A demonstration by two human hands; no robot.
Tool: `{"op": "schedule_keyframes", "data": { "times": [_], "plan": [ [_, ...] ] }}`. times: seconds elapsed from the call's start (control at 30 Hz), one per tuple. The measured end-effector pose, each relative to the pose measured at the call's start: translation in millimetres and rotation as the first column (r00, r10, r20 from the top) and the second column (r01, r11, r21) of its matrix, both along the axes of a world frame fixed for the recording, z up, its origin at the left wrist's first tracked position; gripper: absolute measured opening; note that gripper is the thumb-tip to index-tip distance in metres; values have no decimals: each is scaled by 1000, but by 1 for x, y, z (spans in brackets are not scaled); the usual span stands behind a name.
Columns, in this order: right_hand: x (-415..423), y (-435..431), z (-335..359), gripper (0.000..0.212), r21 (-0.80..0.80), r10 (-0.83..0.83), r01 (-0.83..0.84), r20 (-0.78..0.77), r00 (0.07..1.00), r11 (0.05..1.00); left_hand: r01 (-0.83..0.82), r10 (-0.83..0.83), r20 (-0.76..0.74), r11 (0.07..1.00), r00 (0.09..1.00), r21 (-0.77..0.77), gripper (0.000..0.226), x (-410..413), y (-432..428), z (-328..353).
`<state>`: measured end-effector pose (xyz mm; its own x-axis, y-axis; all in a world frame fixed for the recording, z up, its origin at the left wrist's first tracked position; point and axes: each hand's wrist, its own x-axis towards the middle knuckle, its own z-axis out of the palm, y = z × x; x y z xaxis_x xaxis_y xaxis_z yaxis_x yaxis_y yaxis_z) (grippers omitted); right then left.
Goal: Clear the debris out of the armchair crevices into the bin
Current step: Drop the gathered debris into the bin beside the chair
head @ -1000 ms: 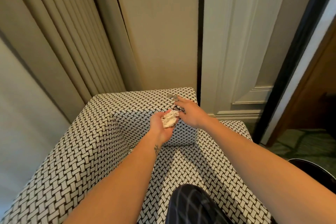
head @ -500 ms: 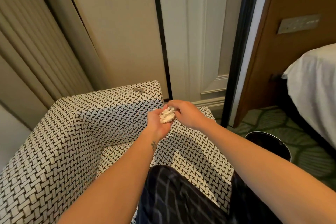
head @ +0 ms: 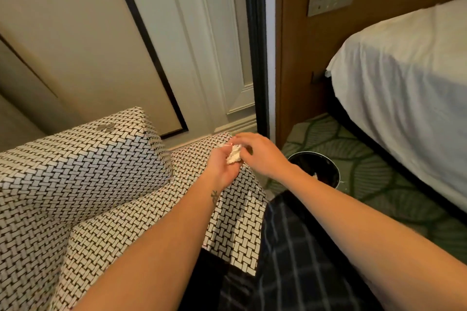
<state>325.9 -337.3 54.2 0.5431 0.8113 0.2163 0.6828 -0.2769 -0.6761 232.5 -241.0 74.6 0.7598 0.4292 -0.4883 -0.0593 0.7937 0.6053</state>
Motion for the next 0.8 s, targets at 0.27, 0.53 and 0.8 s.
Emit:
{"op": "schedule_keyframes", "data": {
  "times": [0.27,0.53,0.8],
  "plan": [
    [67,-69,-53,25,28,-227,231,-91,970,973,145,-149,-50,987,988,-72,36,86,-49,-57],
    [125,-100,-115,22,-7,-410,430,-315,856,903,298,-302,-157,953,940,-45,23,162,-78,-117],
    [172,-100,-168,45,-162,-460,435,-436,774,885,331,-346,-188,937,919,-109,39,216,-77,-170]
  ]
}}
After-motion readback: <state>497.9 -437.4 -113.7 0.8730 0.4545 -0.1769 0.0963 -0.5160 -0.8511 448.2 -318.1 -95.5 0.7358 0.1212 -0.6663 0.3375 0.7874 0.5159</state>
